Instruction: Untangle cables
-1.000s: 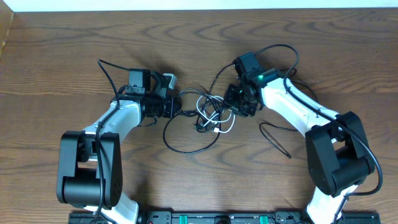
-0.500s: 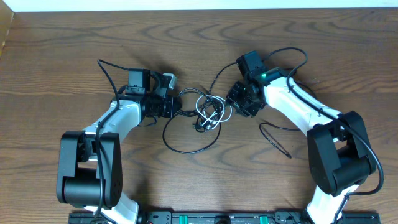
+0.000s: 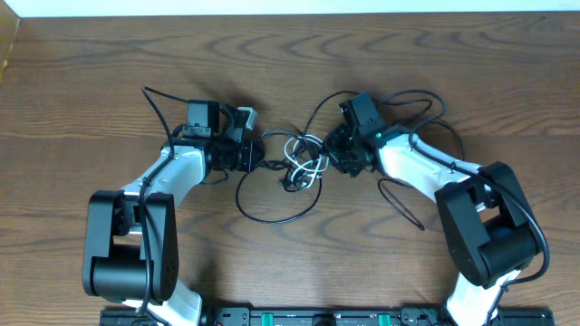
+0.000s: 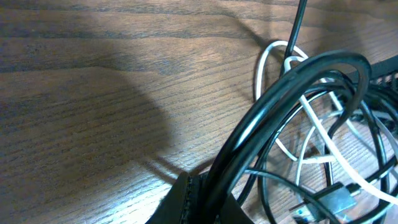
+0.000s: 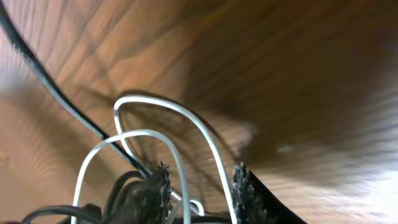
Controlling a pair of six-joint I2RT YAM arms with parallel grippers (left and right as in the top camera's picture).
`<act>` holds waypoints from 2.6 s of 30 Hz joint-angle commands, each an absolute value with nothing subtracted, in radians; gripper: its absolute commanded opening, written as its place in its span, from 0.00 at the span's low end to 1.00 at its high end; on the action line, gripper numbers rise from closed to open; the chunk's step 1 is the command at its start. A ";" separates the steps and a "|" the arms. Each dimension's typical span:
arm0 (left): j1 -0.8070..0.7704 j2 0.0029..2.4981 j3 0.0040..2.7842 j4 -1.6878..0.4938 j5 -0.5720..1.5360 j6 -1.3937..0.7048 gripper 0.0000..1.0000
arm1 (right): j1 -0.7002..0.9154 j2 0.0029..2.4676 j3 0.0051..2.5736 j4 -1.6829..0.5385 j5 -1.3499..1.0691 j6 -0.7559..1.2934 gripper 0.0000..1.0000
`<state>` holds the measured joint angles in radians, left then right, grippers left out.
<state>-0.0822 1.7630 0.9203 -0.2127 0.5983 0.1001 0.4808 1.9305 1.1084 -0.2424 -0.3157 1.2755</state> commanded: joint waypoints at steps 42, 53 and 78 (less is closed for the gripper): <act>-0.078 1.765 0.915 -0.214 0.595 0.088 0.08 | 0.469 1.904 1.090 -0.157 -0.395 1.154 0.47; -0.078 1.765 0.915 -0.214 0.595 0.088 0.08 | 0.515 1.904 1.090 -0.158 -0.365 1.182 0.33; -0.078 1.765 0.915 -0.214 0.595 0.088 0.08 | 0.512 1.904 1.090 -0.209 -0.178 1.182 0.60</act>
